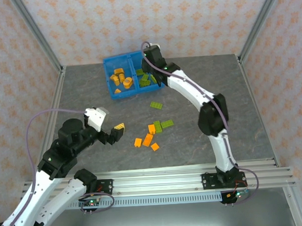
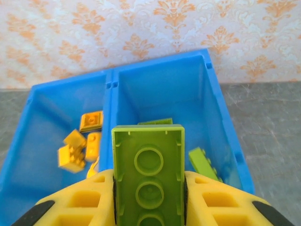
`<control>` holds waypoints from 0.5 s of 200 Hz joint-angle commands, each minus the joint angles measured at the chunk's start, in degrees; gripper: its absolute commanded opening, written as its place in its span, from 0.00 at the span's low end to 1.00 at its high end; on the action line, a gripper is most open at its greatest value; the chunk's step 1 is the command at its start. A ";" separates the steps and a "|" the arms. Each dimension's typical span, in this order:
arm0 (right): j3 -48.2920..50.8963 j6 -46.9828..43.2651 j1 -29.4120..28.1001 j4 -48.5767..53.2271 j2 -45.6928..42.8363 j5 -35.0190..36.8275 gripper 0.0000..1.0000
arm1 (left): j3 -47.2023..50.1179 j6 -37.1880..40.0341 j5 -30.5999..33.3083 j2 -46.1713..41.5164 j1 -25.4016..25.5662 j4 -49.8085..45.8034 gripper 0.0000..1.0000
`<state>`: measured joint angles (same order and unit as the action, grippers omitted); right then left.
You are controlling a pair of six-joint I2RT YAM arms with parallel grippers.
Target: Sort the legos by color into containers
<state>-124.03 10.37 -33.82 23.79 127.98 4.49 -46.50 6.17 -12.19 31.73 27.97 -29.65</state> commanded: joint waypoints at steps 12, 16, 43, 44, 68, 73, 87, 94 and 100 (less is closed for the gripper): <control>-20.23 -2.87 2.17 9.80 14.64 0.33 0.33 | 0.83 -3.56 10.10 -1.07 -1.92 3.57 1.00; -22.44 -3.27 2.31 10.10 16.59 -0.17 0.33 | 0.74 -3.42 9.74 -1.05 -2.12 3.45 1.00; -32.35 -4.26 3.12 10.57 24.42 -1.32 0.36 | 0.59 -3.71 6.56 -0.57 -3.66 3.69 1.00; -32.52 -4.24 3.14 10.48 24.51 -1.37 0.36 | 0.56 -3.67 6.47 -0.55 -3.73 3.66 1.00; -33.12 -5.06 3.10 7.85 24.97 -1.66 0.44 | 0.38 -3.81 4.70 -0.02 -4.63 3.70 1.00; -33.19 -5.07 3.14 7.51 24.95 -1.45 0.46 | 0.38 -3.92 4.48 0.15 -4.72 3.78 1.00; -33.70 -4.93 3.12 7.15 24.71 -0.52 0.50 | 0.26 -4.18 3.84 0.53 -5.38 3.88 1.00; -34.06 -4.84 3.07 7.28 24.51 -0.36 0.53 | 0.13 -4.36 3.55 0.66 -5.72 3.98 1.00; -34.17 -4.86 3.10 7.32 24.14 -0.52 0.54 | 0.07 -4.48 3.37 0.78 -5.97 3.87 1.00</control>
<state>-154.43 6.24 -30.50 32.14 154.26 3.03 -46.26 2.81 -7.35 31.97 23.16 -28.18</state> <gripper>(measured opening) 0.514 0.996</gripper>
